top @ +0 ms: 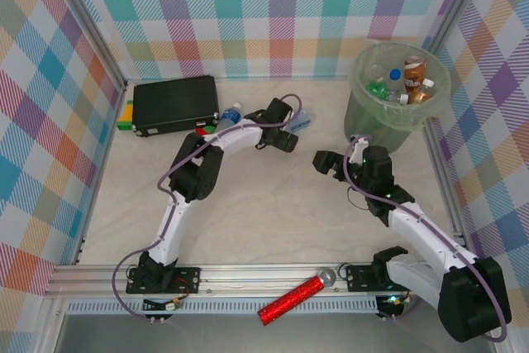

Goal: Put the plastic bottles in the bin

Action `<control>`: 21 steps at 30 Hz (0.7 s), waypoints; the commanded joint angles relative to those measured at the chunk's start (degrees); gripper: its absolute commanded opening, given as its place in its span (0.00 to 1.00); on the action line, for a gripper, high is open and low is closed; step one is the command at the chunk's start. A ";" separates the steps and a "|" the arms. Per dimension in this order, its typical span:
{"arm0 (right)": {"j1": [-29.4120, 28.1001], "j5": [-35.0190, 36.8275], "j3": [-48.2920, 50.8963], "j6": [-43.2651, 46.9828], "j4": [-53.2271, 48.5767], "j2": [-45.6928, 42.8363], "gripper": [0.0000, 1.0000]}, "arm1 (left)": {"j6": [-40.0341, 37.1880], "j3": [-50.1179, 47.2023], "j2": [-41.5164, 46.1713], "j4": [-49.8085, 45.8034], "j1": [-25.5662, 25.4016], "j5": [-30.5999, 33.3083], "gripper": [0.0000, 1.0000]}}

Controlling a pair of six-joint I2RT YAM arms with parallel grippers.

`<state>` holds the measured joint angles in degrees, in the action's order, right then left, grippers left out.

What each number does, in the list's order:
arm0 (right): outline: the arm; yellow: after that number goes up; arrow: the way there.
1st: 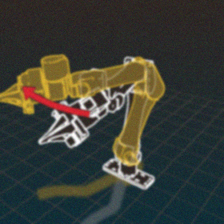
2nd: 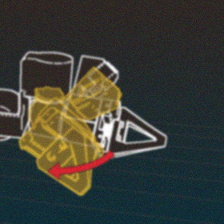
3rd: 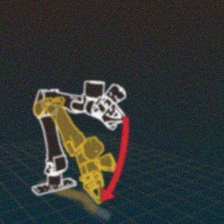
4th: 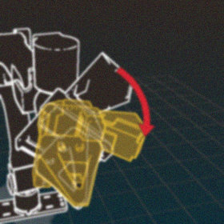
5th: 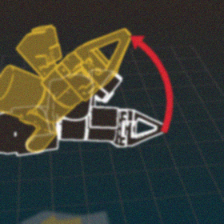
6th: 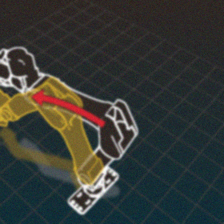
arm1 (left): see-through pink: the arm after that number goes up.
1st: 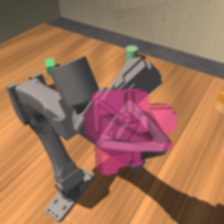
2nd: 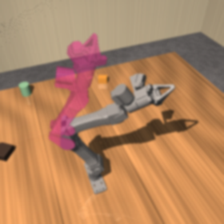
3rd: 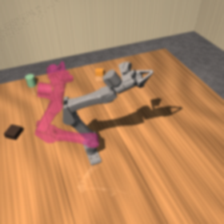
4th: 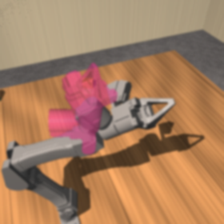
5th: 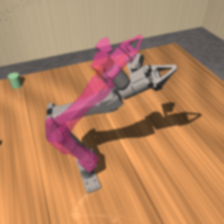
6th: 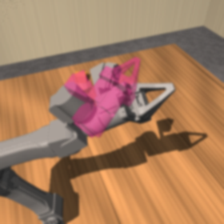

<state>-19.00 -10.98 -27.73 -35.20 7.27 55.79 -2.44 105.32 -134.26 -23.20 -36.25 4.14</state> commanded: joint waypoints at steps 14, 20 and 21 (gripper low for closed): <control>-0.28 1.51 -0.14 0.31 -0.91 -1.04 0.99 | -2.95 1.55 2.76 -7.08 -2.15 -3.21 0.67; -0.33 1.67 -0.05 0.12 -0.96 -1.33 0.99 | -2.95 1.97 2.33 -6.45 -2.11 -1.40 0.60; -0.33 1.68 -0.05 0.13 -0.94 -1.27 0.99 | -2.93 2.20 2.13 -6.47 -2.16 -1.25 0.60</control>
<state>-18.98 -9.63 -27.73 -35.18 6.15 55.29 -4.60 105.69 -130.76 -28.45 -38.35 1.65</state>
